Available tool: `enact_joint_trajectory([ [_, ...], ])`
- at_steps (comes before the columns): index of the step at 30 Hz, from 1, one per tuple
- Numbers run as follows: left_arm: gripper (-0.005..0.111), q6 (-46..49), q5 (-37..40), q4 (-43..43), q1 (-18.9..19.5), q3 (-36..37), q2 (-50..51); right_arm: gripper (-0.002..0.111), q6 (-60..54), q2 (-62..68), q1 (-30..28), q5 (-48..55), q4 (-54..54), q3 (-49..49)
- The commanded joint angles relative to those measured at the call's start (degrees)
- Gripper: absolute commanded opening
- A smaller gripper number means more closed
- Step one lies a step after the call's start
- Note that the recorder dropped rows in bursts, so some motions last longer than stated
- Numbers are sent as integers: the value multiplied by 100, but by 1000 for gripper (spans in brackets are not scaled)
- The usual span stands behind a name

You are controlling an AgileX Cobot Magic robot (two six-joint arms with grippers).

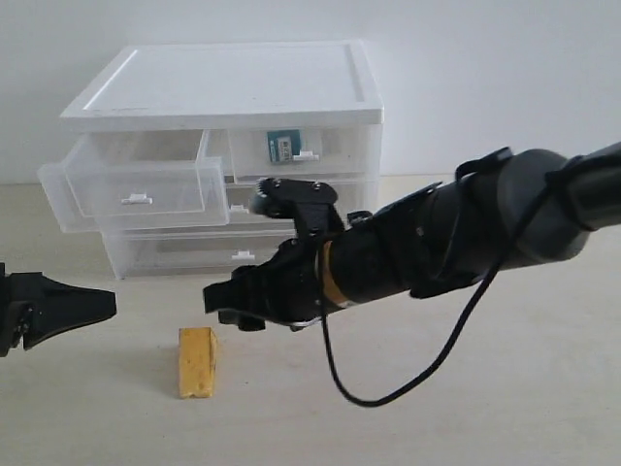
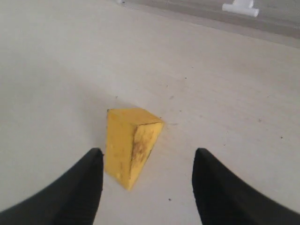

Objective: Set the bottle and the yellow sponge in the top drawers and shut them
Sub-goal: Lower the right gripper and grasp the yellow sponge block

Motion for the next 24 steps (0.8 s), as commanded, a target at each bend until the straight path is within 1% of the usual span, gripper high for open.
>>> enact_joint_trajectory([
  [1,4,75,-173,-167,26,63,-59,51,-401,-29,722,1597,234,-87],
  [5,4,133,-189,-258,26,75,-59,51,-357,276,1076,1606,234,-404],
  [7,4,133,-212,-258,26,75,-59,51,-322,463,1141,1711,295,-573],
  [13,4,154,-212,-270,26,108,-59,51,-297,1009,1151,1793,623,-947],
  [16,4,154,-212,-270,26,108,-59,51,-297,1202,1151,1793,623,-1083],
  [21,4,154,-212,-270,26,108,-59,51,-193,1353,1151,1538,623,-1223],
  [24,4,154,-212,-270,26,108,-59,51,-195,1353,1151,1680,623,-1223],
])
